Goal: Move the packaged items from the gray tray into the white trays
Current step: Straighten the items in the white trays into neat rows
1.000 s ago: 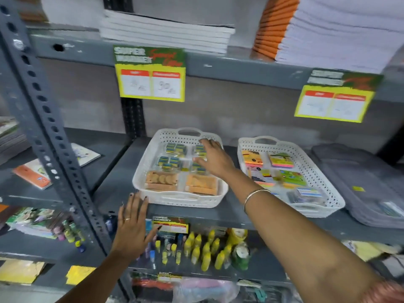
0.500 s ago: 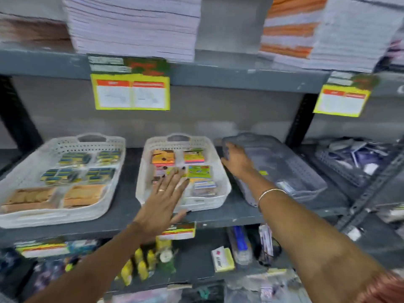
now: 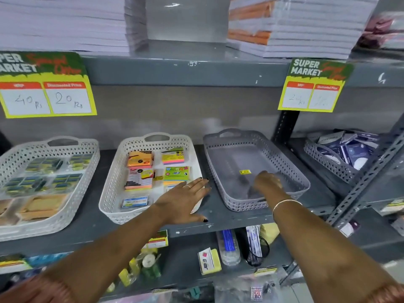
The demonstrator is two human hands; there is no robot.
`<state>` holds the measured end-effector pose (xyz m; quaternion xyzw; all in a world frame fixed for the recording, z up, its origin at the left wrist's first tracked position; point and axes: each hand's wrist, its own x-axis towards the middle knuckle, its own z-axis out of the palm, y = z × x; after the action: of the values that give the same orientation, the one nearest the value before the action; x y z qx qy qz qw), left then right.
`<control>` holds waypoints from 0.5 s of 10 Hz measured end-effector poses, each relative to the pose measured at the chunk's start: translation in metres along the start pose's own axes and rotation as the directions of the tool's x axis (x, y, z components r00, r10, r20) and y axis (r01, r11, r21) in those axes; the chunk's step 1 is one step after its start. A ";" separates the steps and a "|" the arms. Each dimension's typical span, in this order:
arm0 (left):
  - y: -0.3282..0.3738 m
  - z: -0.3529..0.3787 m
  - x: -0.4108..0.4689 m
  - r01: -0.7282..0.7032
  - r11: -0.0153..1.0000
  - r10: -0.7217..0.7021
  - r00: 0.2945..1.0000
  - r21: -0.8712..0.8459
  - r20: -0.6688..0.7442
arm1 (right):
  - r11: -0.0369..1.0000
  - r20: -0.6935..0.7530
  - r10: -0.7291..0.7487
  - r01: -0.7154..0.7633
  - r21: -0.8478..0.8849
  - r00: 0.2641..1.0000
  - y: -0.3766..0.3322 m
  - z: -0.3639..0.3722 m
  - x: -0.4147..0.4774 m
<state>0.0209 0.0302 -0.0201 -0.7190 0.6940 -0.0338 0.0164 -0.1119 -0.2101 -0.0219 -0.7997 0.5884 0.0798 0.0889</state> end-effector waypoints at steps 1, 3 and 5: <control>0.003 -0.001 -0.001 0.010 1.000 -0.010 1.000 -0.016 0.004 | 1.000 -0.001 0.009 -0.009 -0.003 1.000 -0.005 0.001 0.003; 0.003 -0.002 -0.001 0.013 0.999 -0.012 1.000 -0.034 0.012 | 1.000 -0.062 -0.018 0.020 0.021 0.998 -0.019 -0.011 -0.008; 0.005 -0.006 -0.006 0.063 0.998 -0.063 0.998 -0.014 0.002 | 0.989 -0.203 -0.129 0.142 0.050 0.971 -0.052 -0.042 -0.034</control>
<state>0.0157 0.0364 -0.0144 -0.7407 0.6712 -0.0289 0.0110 -0.0714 -0.1737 0.0295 -0.8387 0.5406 -0.0258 0.0606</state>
